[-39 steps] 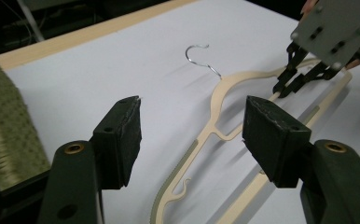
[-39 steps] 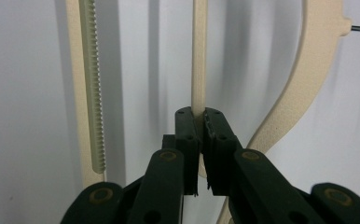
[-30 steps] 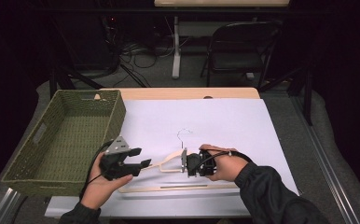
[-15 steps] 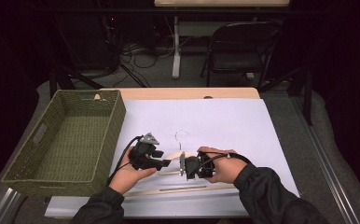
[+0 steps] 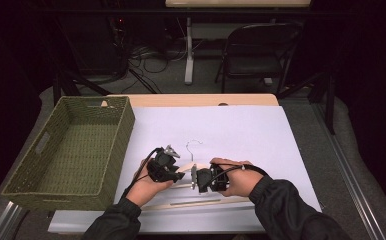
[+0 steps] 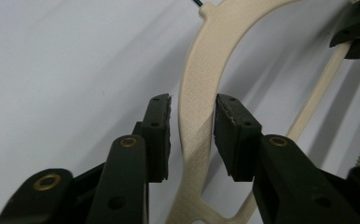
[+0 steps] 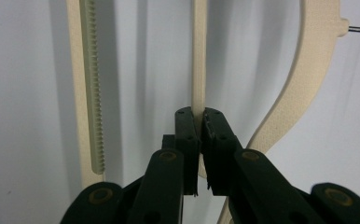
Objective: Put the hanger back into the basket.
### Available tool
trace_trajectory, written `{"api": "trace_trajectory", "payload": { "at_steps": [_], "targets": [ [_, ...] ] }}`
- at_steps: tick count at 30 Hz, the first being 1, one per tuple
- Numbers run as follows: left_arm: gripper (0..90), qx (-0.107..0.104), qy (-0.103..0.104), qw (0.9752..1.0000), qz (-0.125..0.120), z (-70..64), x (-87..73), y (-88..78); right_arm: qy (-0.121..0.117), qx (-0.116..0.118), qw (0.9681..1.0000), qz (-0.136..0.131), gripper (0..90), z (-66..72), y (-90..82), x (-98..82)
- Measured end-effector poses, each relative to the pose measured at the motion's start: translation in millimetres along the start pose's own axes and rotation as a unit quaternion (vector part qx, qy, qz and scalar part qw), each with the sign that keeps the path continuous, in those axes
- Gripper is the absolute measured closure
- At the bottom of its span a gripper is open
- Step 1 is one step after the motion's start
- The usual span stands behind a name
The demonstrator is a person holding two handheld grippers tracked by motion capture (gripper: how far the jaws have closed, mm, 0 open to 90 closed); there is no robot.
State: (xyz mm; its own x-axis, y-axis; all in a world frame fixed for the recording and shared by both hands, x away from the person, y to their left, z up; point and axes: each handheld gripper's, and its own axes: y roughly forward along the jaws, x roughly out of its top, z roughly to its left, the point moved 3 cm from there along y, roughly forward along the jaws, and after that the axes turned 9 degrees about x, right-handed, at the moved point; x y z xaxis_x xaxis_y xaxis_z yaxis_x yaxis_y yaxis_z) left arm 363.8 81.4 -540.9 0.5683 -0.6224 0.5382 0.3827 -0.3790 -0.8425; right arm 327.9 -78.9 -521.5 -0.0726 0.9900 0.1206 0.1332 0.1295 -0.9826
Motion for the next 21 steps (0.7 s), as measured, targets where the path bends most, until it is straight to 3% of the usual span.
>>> {"api": "trace_trajectory", "payload": {
  "at_steps": [9,21],
  "targets": [
    [74.5,0.007,-0.005,1.0000,0.002,-1.7,0.0,-0.6,-0.002,-0.001,1.0000,-0.001,85.4,-1.1,1.4,0.6],
    [75.0,0.013,0.000,0.9999,-0.006,-3.4,-0.4,-3.6,0.019,0.010,0.9997,-0.009,84.3,-4.0,3.8,-1.4]
  ]
}}
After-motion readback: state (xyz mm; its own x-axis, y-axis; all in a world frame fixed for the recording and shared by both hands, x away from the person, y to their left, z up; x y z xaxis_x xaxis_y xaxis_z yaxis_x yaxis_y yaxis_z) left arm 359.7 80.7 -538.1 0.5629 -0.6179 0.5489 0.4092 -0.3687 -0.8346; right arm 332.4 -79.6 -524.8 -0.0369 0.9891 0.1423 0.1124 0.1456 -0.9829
